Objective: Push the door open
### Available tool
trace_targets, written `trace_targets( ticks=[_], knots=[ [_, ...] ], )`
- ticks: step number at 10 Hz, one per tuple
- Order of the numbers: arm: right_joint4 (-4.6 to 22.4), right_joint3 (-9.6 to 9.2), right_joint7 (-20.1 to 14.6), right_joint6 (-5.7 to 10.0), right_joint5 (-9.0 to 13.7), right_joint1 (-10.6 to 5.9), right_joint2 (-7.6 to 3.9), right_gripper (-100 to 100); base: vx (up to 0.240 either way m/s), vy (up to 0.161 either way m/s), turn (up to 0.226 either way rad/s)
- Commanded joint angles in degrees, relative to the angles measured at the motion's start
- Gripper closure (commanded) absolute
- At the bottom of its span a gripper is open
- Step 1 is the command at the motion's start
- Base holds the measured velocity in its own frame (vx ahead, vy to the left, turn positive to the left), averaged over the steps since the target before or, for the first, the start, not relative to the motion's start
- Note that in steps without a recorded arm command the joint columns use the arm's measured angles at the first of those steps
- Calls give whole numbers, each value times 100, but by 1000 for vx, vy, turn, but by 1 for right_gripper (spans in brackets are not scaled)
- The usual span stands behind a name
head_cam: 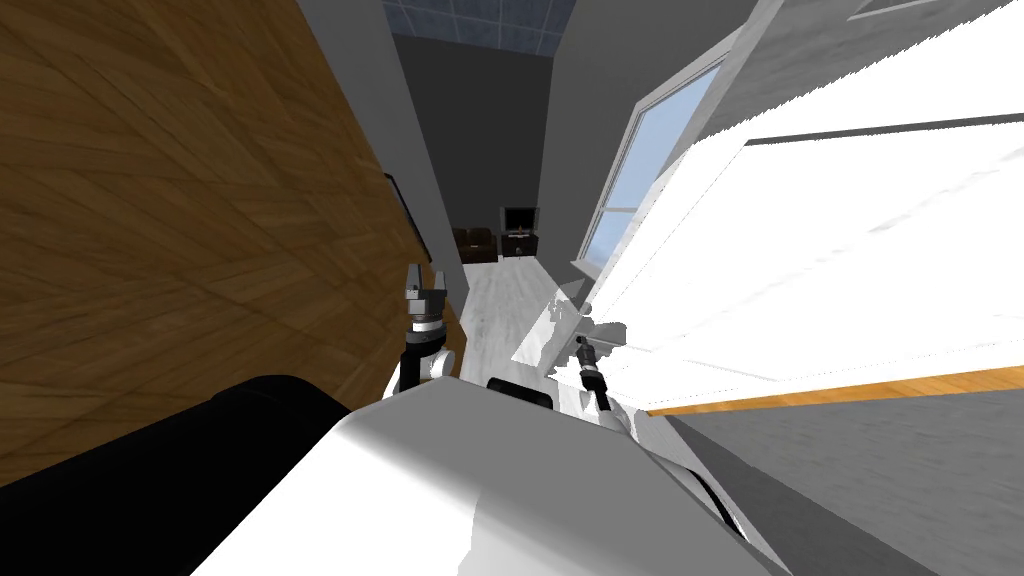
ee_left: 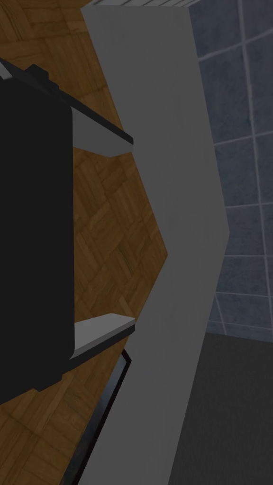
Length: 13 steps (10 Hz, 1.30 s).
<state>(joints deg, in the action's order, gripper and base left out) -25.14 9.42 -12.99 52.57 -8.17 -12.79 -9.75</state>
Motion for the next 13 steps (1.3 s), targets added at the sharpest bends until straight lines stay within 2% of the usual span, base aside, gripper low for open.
trace_targets(
  ticks=[1,3,9,10,13],
  knots=[
    [-264,28,-26,-142,19,99,-45,100,64,40,-22],
    [-256,162,94,-198,140,92,-24,100,142,64,-46],
    [-242,412,317,-301,366,78,16,100,171,74,-41],
    [-212,387,296,-303,342,92,17,100,80,19,-21],
    [-190,560,381,-295,456,90,-20,100,189,37,-46]
  ],
)
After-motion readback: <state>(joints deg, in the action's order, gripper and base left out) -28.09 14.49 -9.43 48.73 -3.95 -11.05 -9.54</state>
